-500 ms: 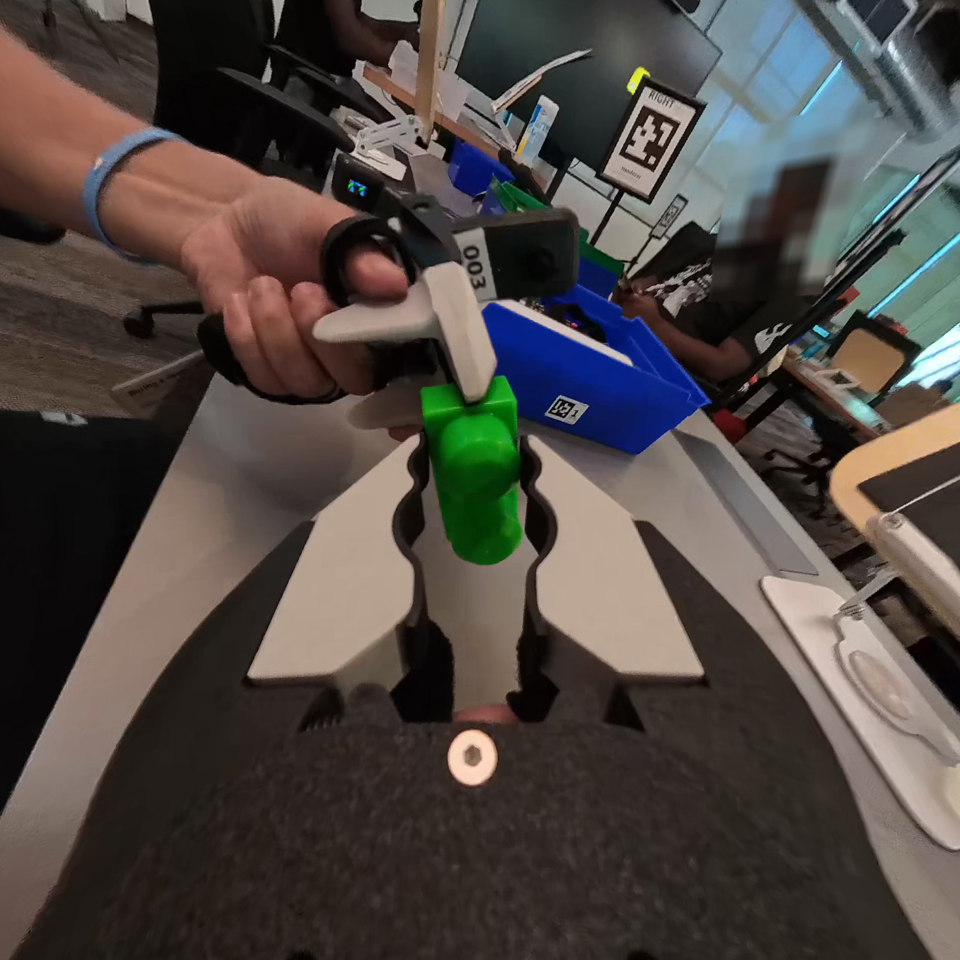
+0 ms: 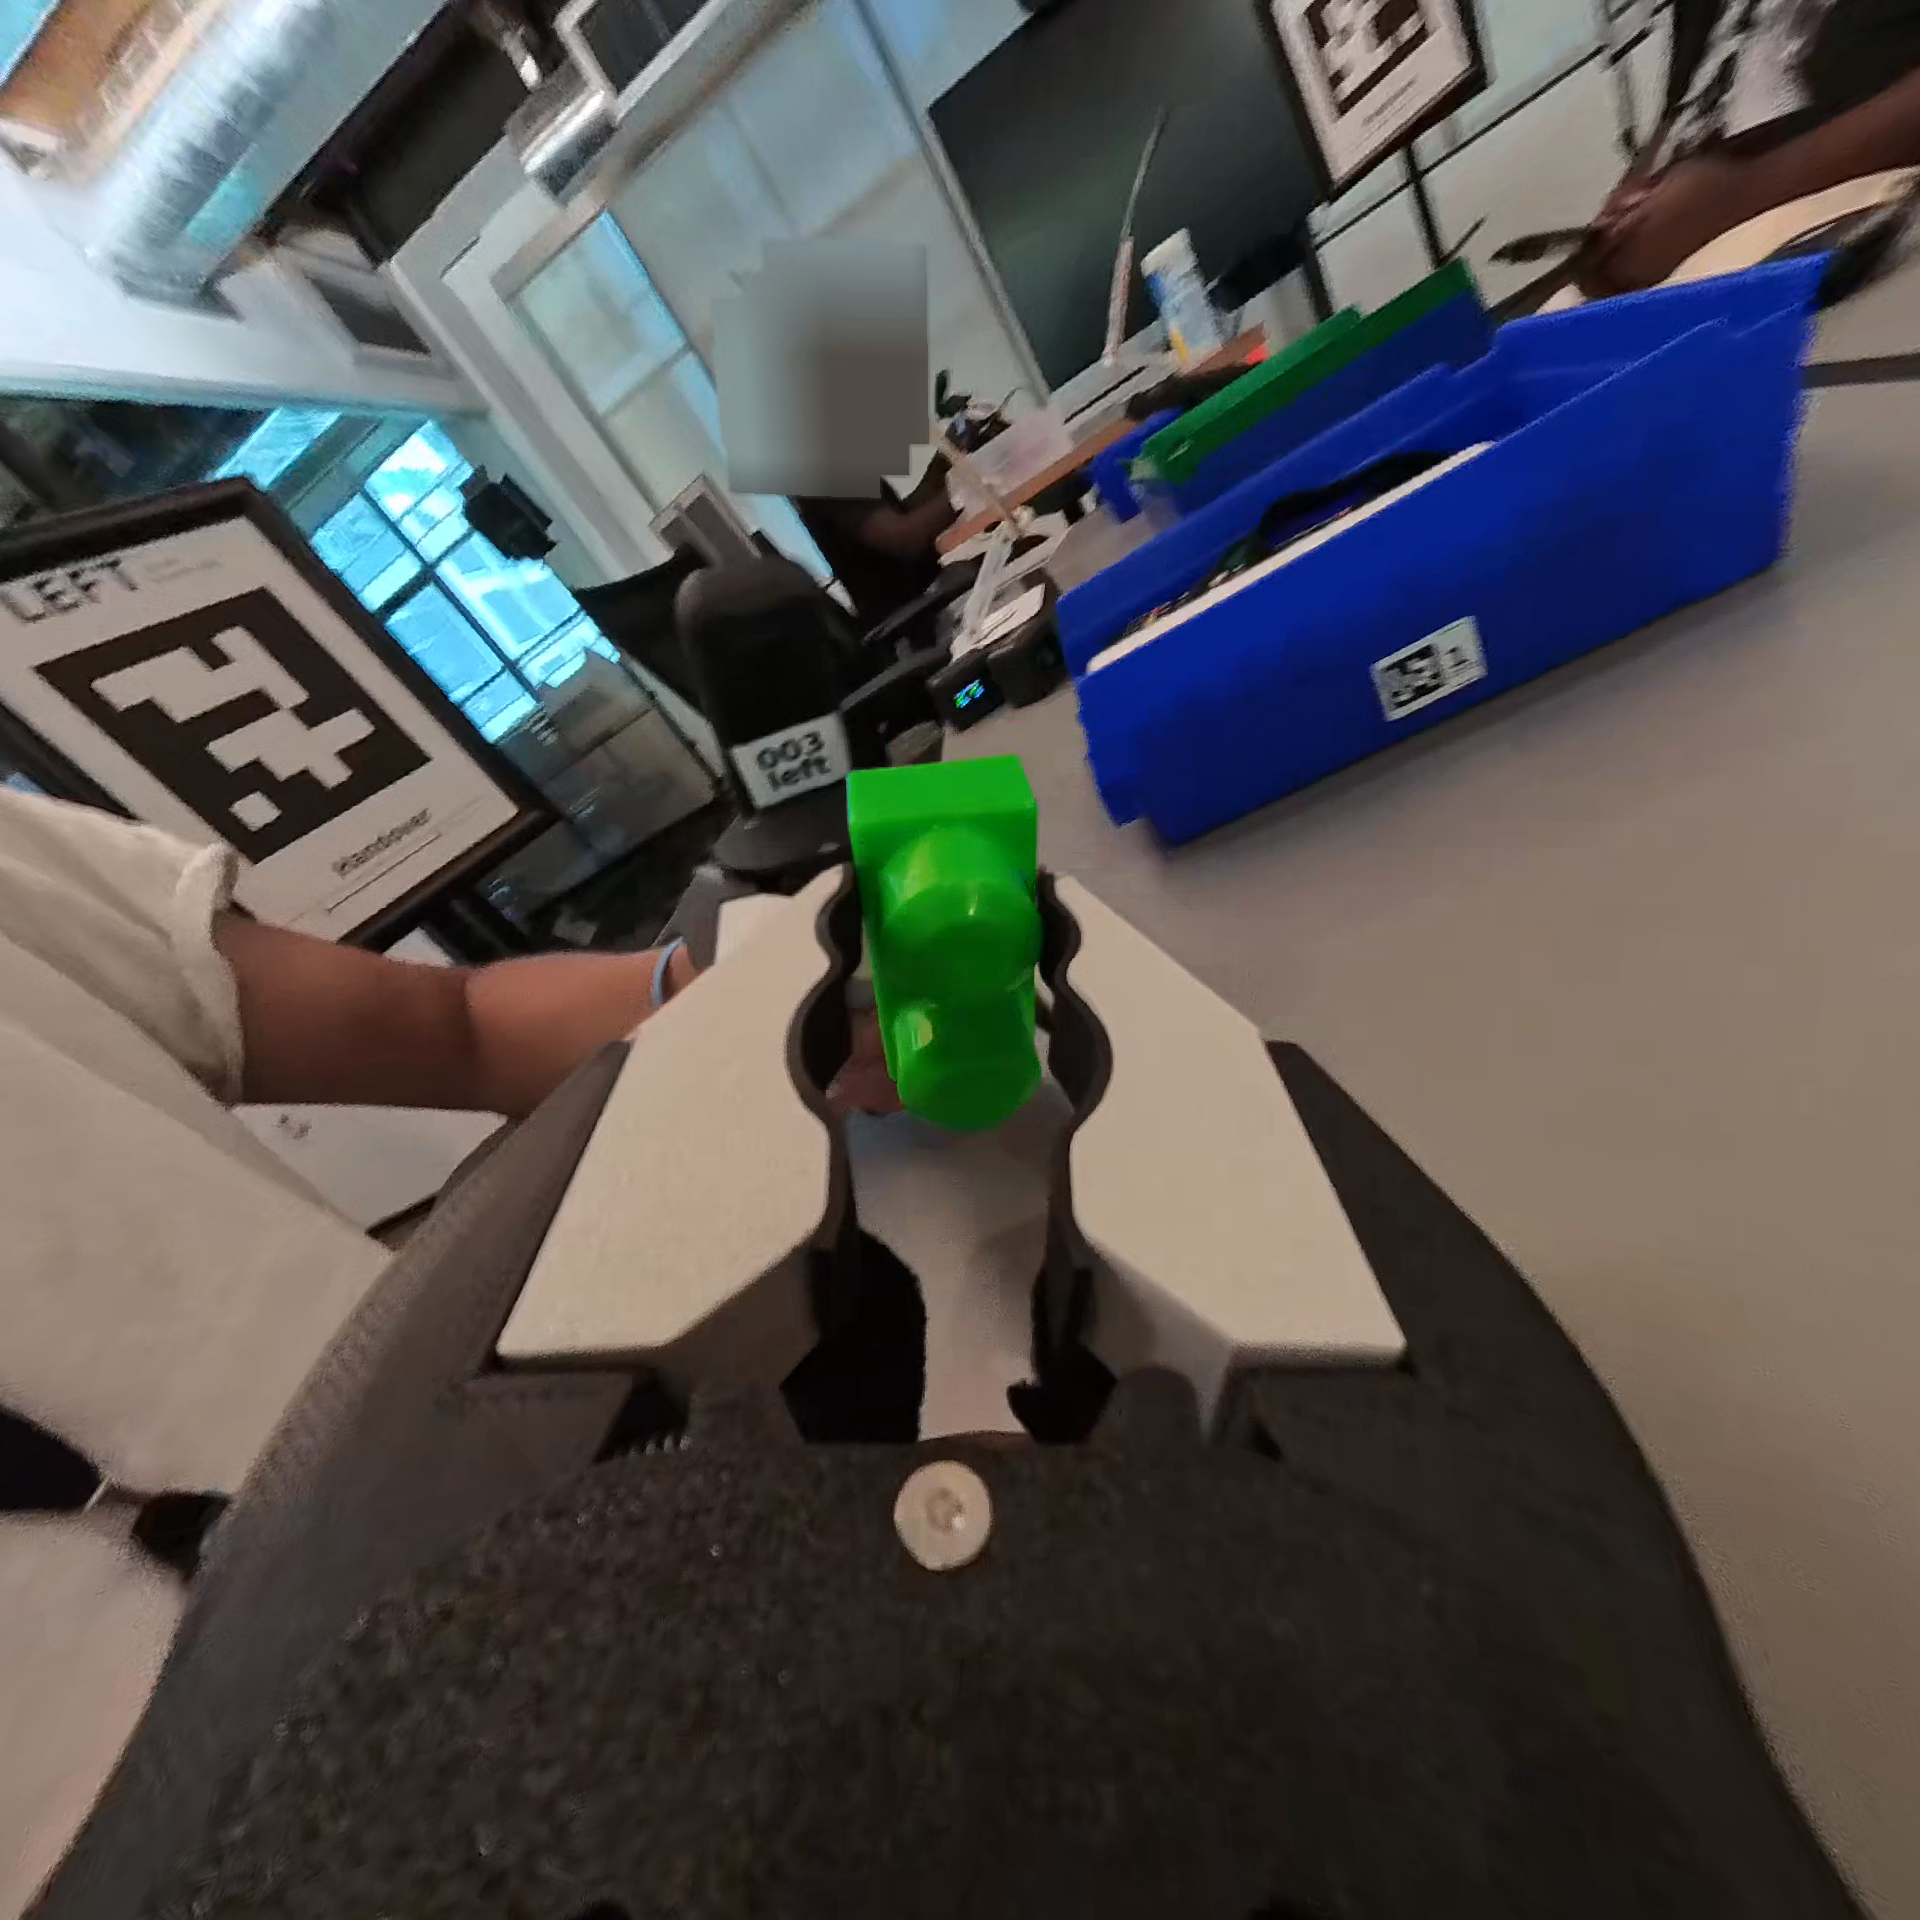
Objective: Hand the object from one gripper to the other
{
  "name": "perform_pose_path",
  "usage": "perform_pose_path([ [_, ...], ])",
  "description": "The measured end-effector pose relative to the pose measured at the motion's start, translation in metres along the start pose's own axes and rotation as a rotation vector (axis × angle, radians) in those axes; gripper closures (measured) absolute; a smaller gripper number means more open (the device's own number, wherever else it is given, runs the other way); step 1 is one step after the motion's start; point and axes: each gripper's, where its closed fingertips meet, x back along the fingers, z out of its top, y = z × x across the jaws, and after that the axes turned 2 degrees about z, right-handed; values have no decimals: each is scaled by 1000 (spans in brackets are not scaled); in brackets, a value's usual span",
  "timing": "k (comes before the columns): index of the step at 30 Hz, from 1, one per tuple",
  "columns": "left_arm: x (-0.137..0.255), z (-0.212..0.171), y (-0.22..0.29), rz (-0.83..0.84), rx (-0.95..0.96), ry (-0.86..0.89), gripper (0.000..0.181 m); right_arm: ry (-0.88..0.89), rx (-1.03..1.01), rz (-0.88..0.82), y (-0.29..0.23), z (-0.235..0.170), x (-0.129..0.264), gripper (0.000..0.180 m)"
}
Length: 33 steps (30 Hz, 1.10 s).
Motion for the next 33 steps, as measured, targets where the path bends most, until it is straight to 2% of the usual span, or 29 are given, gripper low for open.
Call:
perform_pose_path([
  [4, -6, -2, 5, -25, 20, -14, 124, -161, 69, 47, -16, -29, -16, 146],
  [6, -6, -5, 11, -58, -4, -36, 140, -178, 81, 43, -17, -34, -20, 146],
  [9, -7, -5, 7, -8, -33, -57, 144, -152, 88, 32, -13, -31, -20, 144],
  [11, -7, -3, -4, 89, -79, -59, 144, -119, 124, -10, -5, -28, -16, 142],
  [14, -4, 2, -17, 182, -99, -49, 144, -112, 122, -54, 6, -29, -7, 127],
  [21, 6, 6, -25, 216, -87, -29, 144, -50, 168, -155, 34, -23, 14, 122],
  [25, 9, 11, -25, 216, -58, 1, 144, -29, 252, -212, 43, -23, 12, 109],
  [27, 12, 20, -26, 202, 21, 74, 144, 0, 348, -287, 47, -19, 9, 96],
  [31, 22, 50, -27, 30, 460, 407, 144, 109, 564, -418, 29, -3, -8, 96],
  [33, 24, 53, -28, -36, 584, 506, 145, 86, 660, -454, 18, -5, -22, 97],
])
